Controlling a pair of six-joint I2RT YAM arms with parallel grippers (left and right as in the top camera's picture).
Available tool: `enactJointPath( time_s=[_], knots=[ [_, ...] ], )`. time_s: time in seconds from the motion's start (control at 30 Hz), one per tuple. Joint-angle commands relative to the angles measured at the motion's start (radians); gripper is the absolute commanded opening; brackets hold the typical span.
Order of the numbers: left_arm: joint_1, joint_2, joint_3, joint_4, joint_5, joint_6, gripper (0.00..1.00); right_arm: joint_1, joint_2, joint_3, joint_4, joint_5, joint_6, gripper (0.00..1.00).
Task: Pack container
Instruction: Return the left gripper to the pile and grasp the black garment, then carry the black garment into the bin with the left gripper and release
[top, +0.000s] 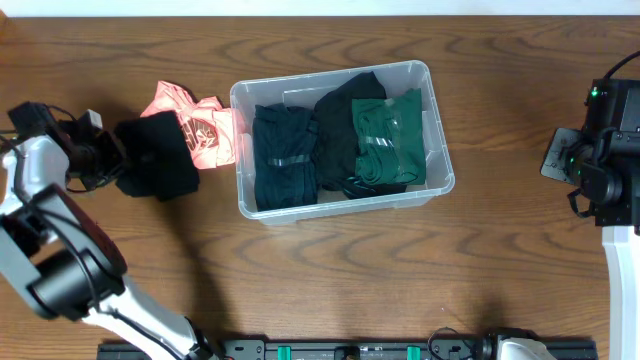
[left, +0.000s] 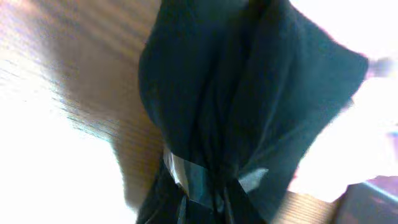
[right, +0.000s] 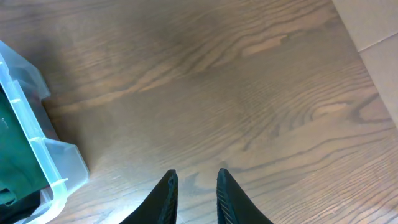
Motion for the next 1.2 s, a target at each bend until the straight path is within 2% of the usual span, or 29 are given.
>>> enactJointPath(
  time_s=[0.0, 0.13, 0.23, 0.37, 0.43, 0.53, 0.63, 0.77, 0.93, 1.17],
  knots=[
    [-0.018, -0.190, 0.006, -0.002, 0.105, -0.057, 0.06, -0.009, 0.000, 0.000, 0.001, 0.003, 0.001, 0.21],
    [-0.097, -0.371, 0.006, -0.003, 0.172, -0.084, 0.06, -0.009, 0.000, 0.000, 0.001, 0.003, 0.001, 0.21],
    [-0.212, -0.489, 0.006, -0.014, 0.171, -0.088, 0.06, -0.009, 0.000, 0.000, 0.001, 0.003, 0.001, 0.21],
    [-0.430, -0.595, 0.006, -0.015, 0.145, -0.106, 0.06, -0.009, 0.000, 0.000, 0.000, 0.003, 0.001, 0.21],
    [-0.549, -0.613, 0.006, -0.016, 0.068, -0.169, 0.06, -0.009, 0.000, 0.000, 0.000, 0.003, 0.001, 0.21],
    [-0.697, -0.599, 0.006, -0.015, -0.057, -0.293, 0.06, -0.009, 0.000, 0.000, 0.000, 0.003, 0.001, 0.21],
    [-0.821, -0.555, 0.006, -0.006, -0.198, -0.471, 0.06, -0.009, 0.000, 0.000, -0.001, 0.003, 0.001, 0.21],
    [-0.932, -0.460, 0.006, 0.073, -0.232, -0.624, 0.06, -0.009, 0.000, 0.000, -0.003, 0.003, 0.001, 0.21],
    [-0.994, -0.335, 0.006, 0.155, -0.232, -0.757, 0.06, -0.009, 0.000, 0.000, -0.003, 0.003, 0.001, 0.22],
    [-0.998, -0.208, 0.005, 0.095, -0.301, -0.910, 0.06, -0.009, 0.000, 0.000, -0.003, 0.003, 0.001, 0.22]
  ],
)
